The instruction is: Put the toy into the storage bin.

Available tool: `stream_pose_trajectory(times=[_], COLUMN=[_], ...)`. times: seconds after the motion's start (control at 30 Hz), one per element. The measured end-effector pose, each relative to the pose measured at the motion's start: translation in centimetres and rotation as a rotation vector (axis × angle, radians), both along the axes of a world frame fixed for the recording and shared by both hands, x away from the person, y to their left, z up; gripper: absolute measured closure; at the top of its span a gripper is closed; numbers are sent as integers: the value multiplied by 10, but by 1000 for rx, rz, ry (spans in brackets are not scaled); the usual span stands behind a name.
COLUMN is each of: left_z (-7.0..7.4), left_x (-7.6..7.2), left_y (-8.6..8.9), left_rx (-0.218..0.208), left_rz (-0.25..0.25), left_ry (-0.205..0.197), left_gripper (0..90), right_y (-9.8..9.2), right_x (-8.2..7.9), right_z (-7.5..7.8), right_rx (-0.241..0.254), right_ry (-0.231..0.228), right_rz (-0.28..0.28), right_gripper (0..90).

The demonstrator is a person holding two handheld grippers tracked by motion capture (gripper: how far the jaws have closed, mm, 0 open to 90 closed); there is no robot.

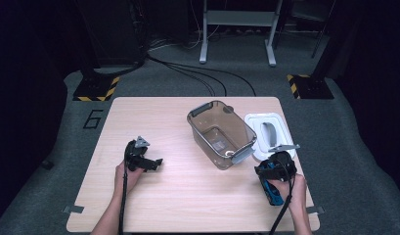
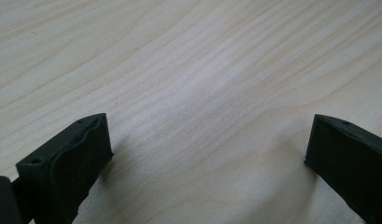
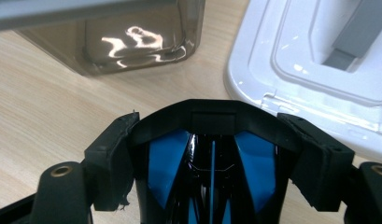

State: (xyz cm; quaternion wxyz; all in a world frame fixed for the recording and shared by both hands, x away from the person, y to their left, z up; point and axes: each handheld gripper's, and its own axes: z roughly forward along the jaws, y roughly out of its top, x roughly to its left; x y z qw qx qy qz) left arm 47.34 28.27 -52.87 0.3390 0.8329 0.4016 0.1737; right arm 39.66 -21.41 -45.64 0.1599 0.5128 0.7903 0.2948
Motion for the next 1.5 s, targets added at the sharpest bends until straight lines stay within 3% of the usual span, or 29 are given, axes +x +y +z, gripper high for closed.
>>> stream_pose_trajectory(times=[0.27, 0.63, 1.5], left_z=[0, 0, 0], left_x=[0, 0, 0], left_y=[0, 0, 0], left_rx=[0, 0, -4], left_rz=[0, 0, 2], left_ry=[0, 0, 0], left_gripper=[2, 2, 2], right_y=[-8, -15, -13], right_x=[-5, -4, 34], right_z=[22, 40, 77], right_rx=[8, 24, 9], right_ry=[-64, -121, -174], right_rz=[-25, -47, -66], right_gripper=[241, 241, 242])
